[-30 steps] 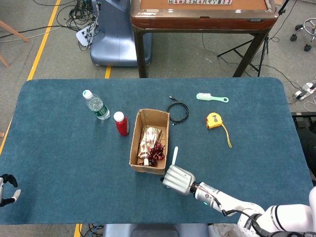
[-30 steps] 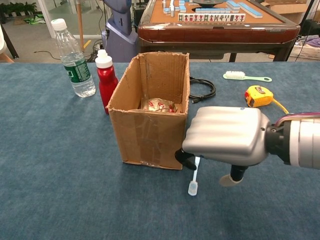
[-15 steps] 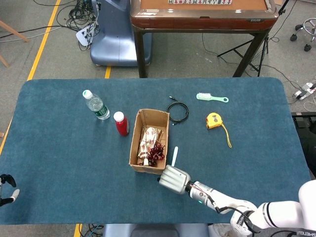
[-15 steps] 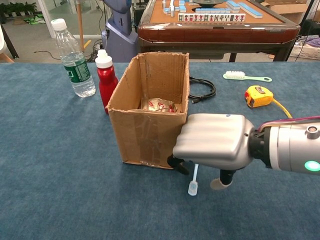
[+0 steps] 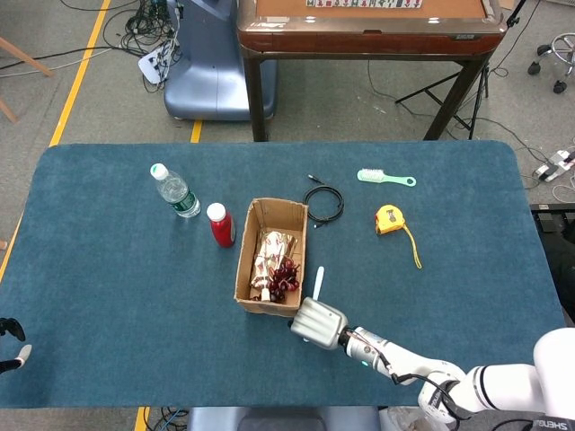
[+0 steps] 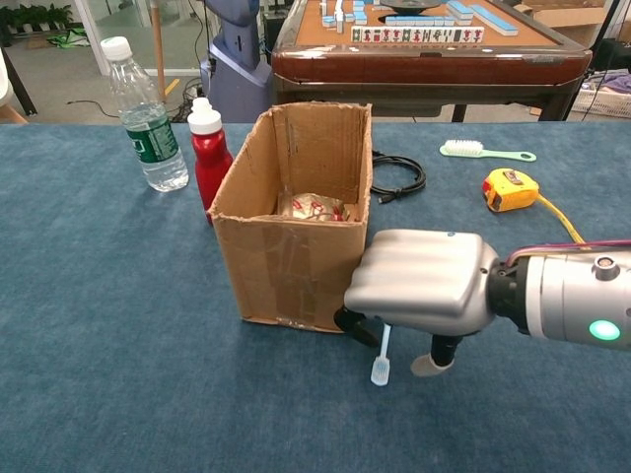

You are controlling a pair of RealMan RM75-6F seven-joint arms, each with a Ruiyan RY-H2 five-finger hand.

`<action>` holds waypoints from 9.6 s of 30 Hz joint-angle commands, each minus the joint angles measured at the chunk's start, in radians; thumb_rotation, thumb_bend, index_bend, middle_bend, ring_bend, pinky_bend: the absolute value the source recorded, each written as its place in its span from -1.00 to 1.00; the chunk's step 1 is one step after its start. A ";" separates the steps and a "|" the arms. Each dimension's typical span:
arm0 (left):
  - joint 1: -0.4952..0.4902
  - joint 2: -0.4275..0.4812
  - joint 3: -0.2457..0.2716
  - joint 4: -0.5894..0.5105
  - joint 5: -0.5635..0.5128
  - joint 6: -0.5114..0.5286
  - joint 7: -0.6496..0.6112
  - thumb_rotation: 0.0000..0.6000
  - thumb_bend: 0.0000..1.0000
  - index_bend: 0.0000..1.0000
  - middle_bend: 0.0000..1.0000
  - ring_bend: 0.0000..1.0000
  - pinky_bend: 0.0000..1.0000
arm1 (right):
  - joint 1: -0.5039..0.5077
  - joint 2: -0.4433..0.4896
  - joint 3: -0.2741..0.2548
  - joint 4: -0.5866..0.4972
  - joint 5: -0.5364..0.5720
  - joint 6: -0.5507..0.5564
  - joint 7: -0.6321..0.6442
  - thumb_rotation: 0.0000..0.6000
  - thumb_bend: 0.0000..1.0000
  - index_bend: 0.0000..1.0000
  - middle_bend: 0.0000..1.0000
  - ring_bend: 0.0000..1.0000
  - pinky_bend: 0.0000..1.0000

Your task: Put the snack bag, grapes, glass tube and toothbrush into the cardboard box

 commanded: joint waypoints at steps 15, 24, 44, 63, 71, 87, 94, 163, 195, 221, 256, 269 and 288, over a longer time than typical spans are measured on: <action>-0.004 -0.006 0.003 0.008 -0.003 -0.005 0.016 1.00 -0.44 0.11 -0.09 -0.26 0.30 | -0.022 0.008 -0.031 0.066 -0.109 0.055 0.191 1.00 -0.68 0.06 1.00 1.00 1.00; -0.006 -0.010 0.005 0.009 -0.001 -0.005 0.025 1.00 -0.44 0.11 -0.09 -0.26 0.30 | -0.059 0.067 -0.039 0.032 -0.137 0.119 0.192 1.00 -0.68 0.06 1.00 1.00 1.00; -0.010 -0.015 0.007 0.014 -0.007 -0.014 0.035 1.00 -0.44 0.11 -0.09 -0.26 0.30 | -0.073 0.115 0.029 0.044 0.033 0.055 0.142 1.00 -0.09 -0.17 1.00 1.00 1.00; -0.011 -0.013 0.008 0.015 -0.008 -0.017 0.029 1.00 -0.44 0.11 -0.09 -0.26 0.30 | -0.047 0.092 0.051 0.074 0.183 -0.006 0.072 1.00 1.00 -0.50 1.00 1.00 1.00; -0.011 -0.012 0.008 0.014 -0.007 -0.018 0.026 1.00 -0.44 0.11 -0.09 -0.26 0.30 | -0.031 0.068 0.049 0.100 0.222 -0.029 0.061 1.00 1.00 -0.59 1.00 1.00 1.00; -0.011 -0.012 0.008 0.015 -0.007 -0.018 0.024 1.00 -0.44 0.11 -0.09 -0.26 0.30 | -0.006 0.031 0.045 0.148 0.240 -0.052 0.092 1.00 1.00 -0.63 1.00 1.00 1.00; -0.011 -0.011 0.008 0.012 -0.006 -0.016 0.025 1.00 -0.44 0.11 -0.09 -0.26 0.30 | 0.001 0.020 0.041 0.160 0.245 -0.059 0.101 1.00 1.00 -0.63 1.00 1.00 1.00; -0.014 -0.014 0.007 0.011 -0.011 -0.017 0.031 1.00 -0.44 0.11 -0.09 -0.26 0.30 | -0.170 -0.024 0.006 0.225 0.014 0.177 0.310 1.00 -0.70 0.00 1.00 1.00 1.00; -0.013 -0.010 0.008 0.007 -0.005 -0.015 0.024 1.00 -0.44 0.11 -0.09 -0.26 0.30 | -0.173 -0.026 0.090 -0.021 0.476 0.232 -0.157 1.00 -0.39 0.00 1.00 1.00 1.00; -0.012 -0.008 0.007 0.007 -0.008 -0.017 0.018 1.00 -0.44 0.11 -0.09 -0.26 0.30 | -0.097 -0.027 0.062 -0.005 0.602 0.201 -0.211 1.00 -0.40 0.00 1.00 1.00 1.00; -0.011 -0.006 0.006 0.004 -0.005 -0.013 0.016 1.00 -0.44 0.11 -0.09 -0.26 0.30 | -0.037 -0.049 0.025 0.026 0.655 0.185 -0.198 1.00 -0.25 0.00 1.00 1.00 1.00; -0.012 -0.007 0.007 0.005 -0.006 -0.015 0.019 1.00 -0.44 0.11 -0.09 -0.26 0.30 | -0.039 -0.029 0.010 0.008 0.634 0.196 -0.177 1.00 -0.13 0.07 1.00 1.00 1.00; -0.014 -0.009 0.007 0.007 -0.008 -0.019 0.022 1.00 -0.44 0.11 -0.09 -0.26 0.30 | -0.059 0.007 -0.014 -0.047 0.569 0.254 -0.187 1.00 -0.13 0.09 1.00 1.00 1.00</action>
